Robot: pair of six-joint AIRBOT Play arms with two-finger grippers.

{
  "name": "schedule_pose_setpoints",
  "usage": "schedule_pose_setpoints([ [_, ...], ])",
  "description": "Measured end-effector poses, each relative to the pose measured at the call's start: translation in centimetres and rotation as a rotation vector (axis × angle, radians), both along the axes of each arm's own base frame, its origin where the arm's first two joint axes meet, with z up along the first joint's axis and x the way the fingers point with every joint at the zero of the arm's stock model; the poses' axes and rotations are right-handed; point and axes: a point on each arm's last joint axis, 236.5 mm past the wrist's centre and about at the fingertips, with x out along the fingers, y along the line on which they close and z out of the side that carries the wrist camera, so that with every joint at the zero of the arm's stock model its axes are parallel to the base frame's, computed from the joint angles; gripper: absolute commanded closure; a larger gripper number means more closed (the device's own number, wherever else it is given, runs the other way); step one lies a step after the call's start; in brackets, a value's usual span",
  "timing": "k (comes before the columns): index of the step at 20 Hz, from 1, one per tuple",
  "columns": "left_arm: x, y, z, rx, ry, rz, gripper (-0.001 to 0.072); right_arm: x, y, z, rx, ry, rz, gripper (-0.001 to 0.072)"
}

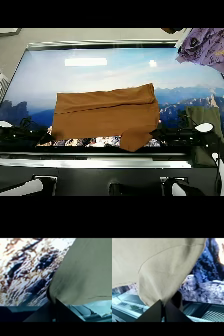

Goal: Fold the clothes and pants, and hang the long-sleeved shirts on hangers.

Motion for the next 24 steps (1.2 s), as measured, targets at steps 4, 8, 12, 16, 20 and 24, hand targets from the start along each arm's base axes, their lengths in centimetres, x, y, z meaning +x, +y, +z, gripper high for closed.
schedule_pose_setpoints([
  [4, 1.1, 0.2, 1.4, 0.021, -0.034, 0.025, 0.0694, 0.3, -0.3, 1.2, -0.025, -0.036, 0.008, 0.0687],
  [8, 1.4, 1.4, 4.8, 0.11, -0.079, 0.085, 0.0694, -0.8, -1.4, 3.9, -0.115, -0.067, 0.031, 0.0687],
  [12, 0.4, 2.0, 8.4, 0.199, -0.138, 0.111, 0.0694, -3.6, -1.8, 7.1, -0.185, -0.083, 0.047, 0.0687],
  [16, 0.3, 2.4, 10.6, 0.259, -0.215, 0.125, 0.0694, -5.1, -1.8, 8.9, -0.215, -0.106, 0.045, 0.0687],
  [20, 2.7, 2.8, 11.3, 0.316, -0.329, 0.112, 0.0695, -2.8, -2.3, 9.2, -0.213, -0.131, 0.032, 0.0687],
  [24, 6.5, 3.0, 10.7, 0.375, -0.438, 0.084, 0.0695, 2.0, -2.7, 8.8, -0.167, -0.143, 0.042, 0.0687],
])
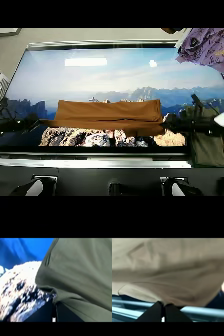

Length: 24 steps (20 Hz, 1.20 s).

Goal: Fold the clothes and pants, and hang the long-sleeved shirts on hangers.

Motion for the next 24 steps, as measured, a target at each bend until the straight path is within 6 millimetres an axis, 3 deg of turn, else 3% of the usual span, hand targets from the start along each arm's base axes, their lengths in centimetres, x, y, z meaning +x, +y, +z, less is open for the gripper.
schedule_pose_setpoints([
  [6, 6.3, 0.5, -1.7, 0.051, -0.048, -0.041, 0.0694, 8.0, -1.8, -2.5, 0.026, 0.014, 0.007, 0.0687],
  [11, 11.0, 0.5, -4.2, 0.06, -0.028, -0.088, 0.0694, 13.4, -2.0, -5.1, -0.016, 0.007, 0.049, 0.0687],
  [14, 12.7, 0.5, -5.7, 0.056, -0.008, -0.102, 0.0694, 16.0, -2.0, -6.4, -0.067, -0.004, 0.063, 0.0687],
  [17, 13.2, 0.3, -7.5, 0.049, 0.026, -0.117, 0.0693, 17.4, -1.4, -7.7, -0.091, 0.002, 0.078, 0.0686],
  [21, 13.2, -0.7, -9.2, 0.038, 0.065, -0.145, 0.0688, 17.7, -0.4, -9.5, -0.109, 0.03, 0.103, 0.0682],
  [22, 13.2, -1.0, -9.4, 0.037, 0.068, -0.15, 0.0678, 17.8, -0.4, -9.8, -0.112, 0.04, 0.097, 0.0628],
  [24, 13.4, -1.3, -9.5, 0.035, 0.068, -0.157, 0.0517, 17.7, -0.4, -10.2, -0.116, 0.057, 0.086, 0.0542],
])
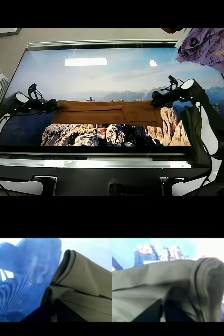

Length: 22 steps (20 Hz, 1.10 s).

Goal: Fold the clothes and pants, and hang the long-sleeved shirts on hangers.

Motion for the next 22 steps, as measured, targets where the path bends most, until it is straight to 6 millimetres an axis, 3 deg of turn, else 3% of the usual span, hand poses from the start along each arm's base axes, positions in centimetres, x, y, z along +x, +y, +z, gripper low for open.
schedule_pose_setpoints([
  [1, 0.2, -0.1, 0.2, -0.003, -0.005, -0.001, 0.0508, 0.1, 0.0, 0.1, 0.001, 0.004, -0.007, 0.0422],
  [2, 0.5, -0.2, 0.6, -0.005, -0.013, -0.003, 0.0501, 0.0, 0.2, 0.3, 0.007, 0.016, -0.009, 0.0392],
  [3, 0.9, -0.3, 1.2, -0.008, -0.023, -0.007, 0.044, -0.2, 0.3, 0.9, 0.013, 0.026, -0.004, 0.0391],
  [5, 1.8, -0.5, 3.3, -0.012, -0.056, -0.017, 0.0151, 0.0, -0.1, 2.8, 0.017, 0.017, 0.0, 0.039],
  [6, 2.3, -0.5, 4.6, -0.011, -0.076, -0.024, 0.0078, 0.2, -1.1, 4.1, 0.012, 0.002, -0.012, 0.0386],
  [9, 3.1, -0.6, 8.6, -0.014, -0.131, -0.027, 0.0079, -0.7, -5.6, 6.4, 0.008, -0.004, -0.056, 0.0071],
  [12, 3.2, -0.7, 11.1, -0.021, -0.159, -0.018, 0.0079, -2.9, -9.4, 5.8, 0.079, 0.039, -0.105, 0.0042],
  [14, 3.0, -0.9, 11.7, -0.026, -0.159, -0.017, 0.0079, -4.3, -10.1, 4.4, 0.151, 0.069, -0.117, 0.0039],
  [17, 2.9, -1.3, 12.2, -0.034, -0.156, -0.019, 0.0079, -5.5, -9.8, 1.9, 0.245, 0.097, -0.12, 0.0033],
  [22, 2.7, -1.9, 12.4, -0.04, -0.153, -0.026, 0.0079, -5.3, -8.0, -1.6, 0.367, 0.114, -0.109, 0.0033],
])
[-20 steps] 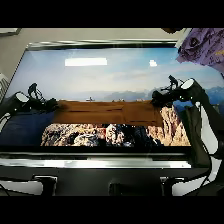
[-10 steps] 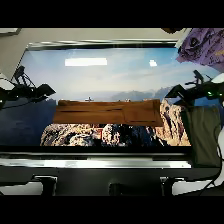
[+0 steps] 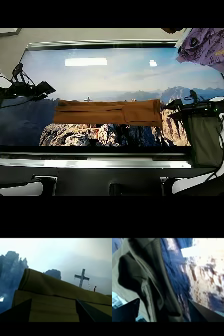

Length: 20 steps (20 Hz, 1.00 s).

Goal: Fold the clothes and pants, and hang the long-sleeved shirts on hangers.

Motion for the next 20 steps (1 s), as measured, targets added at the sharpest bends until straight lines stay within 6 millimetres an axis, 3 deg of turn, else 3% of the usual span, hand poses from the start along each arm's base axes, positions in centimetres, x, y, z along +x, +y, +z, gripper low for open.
schedule_pose_setpoints([
  [3, 0.0, -0.1, 0.0, -0.003, 0.001, 0.004, 0.0079, 0.2, 2.8, -0.7, 0.062, 0.003, 0.041, 0.0034],
  [5, 0.0, -0.1, 0.0, -0.005, 0.002, 0.005, 0.0079, 0.4, 4.6, -0.9, 0.077, -0.003, 0.075, 0.0097],
  [7, 0.0, -0.1, 0.0, -0.007, 0.003, 0.008, 0.0079, 0.5, 6.3, -1.4, 0.069, -0.008, 0.111, 0.0362],
  [8, 0.0, -0.1, 0.1, -0.01, 0.003, 0.012, 0.0081, 0.4, 6.9, -1.7, 0.059, -0.007, 0.127, 0.0596],
  [9, 0.1, -0.2, 0.1, -0.013, 0.002, 0.014, 0.0105, 0.5, 7.3, -2.1, 0.037, -0.012, 0.141, 0.0684],
  [10, 0.2, -0.4, 0.1, -0.018, -0.001, 0.014, 0.0114, 0.6, 7.8, -1.8, 0.037, -0.015, 0.143, 0.0685],
  [11, 0.2, -0.7, 0.2, -0.026, -0.001, 0.013, 0.0271, 0.9, 8.0, -1.1, 0.029, -0.028, 0.141, 0.0686],
  [12, 0.3, -1.3, 0.1, -0.038, 0.0, 0.008, 0.0584, 1.3, 7.9, -0.3, 0.008, -0.042, 0.13, 0.0686],
  [13, 0.3, -2.2, 0.0, -0.053, 0.003, -0.003, 0.0692, 1.5, 7.6, 0.5, -0.022, -0.05, 0.126, 0.0686],
  [16, 0.4, -6.3, -1.2, -0.104, 0.032, -0.057, 0.0694, 1.9, 5.9, 4.5, -0.152, -0.087, 0.102, 0.0686],
  [20, -0.8, -15.6, -5.2, -0.188, 0.14, -0.153, 0.0694, 0.8, 3.2, 10.4, -0.329, -0.114, 0.069, 0.0686],
])
